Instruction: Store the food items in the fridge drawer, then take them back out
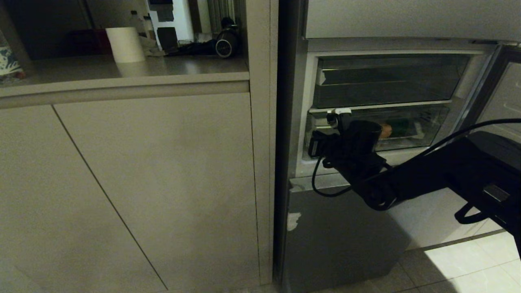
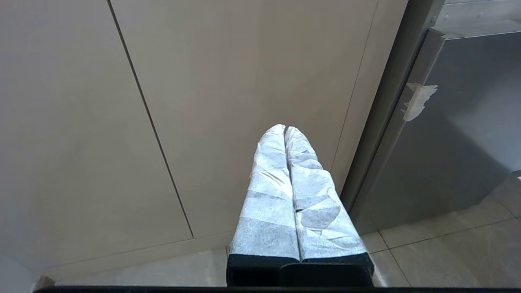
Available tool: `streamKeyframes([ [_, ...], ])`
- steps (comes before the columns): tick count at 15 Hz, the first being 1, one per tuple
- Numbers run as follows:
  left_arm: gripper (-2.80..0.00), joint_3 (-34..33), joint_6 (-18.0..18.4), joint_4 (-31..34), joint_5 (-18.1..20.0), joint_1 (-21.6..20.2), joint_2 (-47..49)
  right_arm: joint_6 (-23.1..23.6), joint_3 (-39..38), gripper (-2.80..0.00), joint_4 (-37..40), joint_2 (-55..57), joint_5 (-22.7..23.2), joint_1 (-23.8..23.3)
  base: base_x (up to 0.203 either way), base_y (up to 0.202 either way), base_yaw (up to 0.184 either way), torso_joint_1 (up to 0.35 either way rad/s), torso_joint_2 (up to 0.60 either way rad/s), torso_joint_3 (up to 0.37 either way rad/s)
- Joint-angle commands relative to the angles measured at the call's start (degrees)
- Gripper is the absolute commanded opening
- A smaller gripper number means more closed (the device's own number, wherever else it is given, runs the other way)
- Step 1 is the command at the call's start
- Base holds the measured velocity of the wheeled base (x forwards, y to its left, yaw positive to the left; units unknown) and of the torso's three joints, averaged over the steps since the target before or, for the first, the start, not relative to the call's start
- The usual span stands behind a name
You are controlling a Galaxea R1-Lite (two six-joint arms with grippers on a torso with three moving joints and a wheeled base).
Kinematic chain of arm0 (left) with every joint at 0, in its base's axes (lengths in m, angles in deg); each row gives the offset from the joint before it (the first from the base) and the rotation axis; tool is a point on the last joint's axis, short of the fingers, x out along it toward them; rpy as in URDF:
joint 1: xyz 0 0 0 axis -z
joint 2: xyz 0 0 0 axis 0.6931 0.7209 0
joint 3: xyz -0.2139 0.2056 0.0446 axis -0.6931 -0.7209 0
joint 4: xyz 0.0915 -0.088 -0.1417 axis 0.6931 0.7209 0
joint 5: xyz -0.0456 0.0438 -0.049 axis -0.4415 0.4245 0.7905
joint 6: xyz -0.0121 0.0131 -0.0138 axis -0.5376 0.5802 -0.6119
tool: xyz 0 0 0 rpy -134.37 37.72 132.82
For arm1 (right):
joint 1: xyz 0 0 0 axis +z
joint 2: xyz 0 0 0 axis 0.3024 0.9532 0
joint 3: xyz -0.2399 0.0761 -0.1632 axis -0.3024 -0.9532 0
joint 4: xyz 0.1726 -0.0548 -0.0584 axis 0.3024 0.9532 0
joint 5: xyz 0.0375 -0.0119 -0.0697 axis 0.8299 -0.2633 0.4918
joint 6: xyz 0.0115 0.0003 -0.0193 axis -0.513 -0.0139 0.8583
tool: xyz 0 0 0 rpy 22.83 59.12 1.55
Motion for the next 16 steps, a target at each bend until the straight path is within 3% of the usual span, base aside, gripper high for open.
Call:
streamKeyframes([
  [1,-2.80,0.0,0.0,0.0,0.0,0.0,0.1,-0.1,-3.5,-2.80,-0.4,-2.5,-0.1,0.0,0.000,0.000,0.000,0.000,0.00,0.000],
  [15,-2.80,0.0,0.0,0.0,0.0,0.0,0.1,-0.3,-36.3,-2.80,-7.0,-25.1,-1.4,3.4,0.000,0.000,0.000,0.000,0.00,0.000],
  [16,-2.80,0.0,0.0,0.0,0.0,0.0,0.1,-0.3,-38.3,0.00,-7.0,-26.5,-2.1,3.7,0.000,0.000,0.000,0.000,0.00,0.000],
])
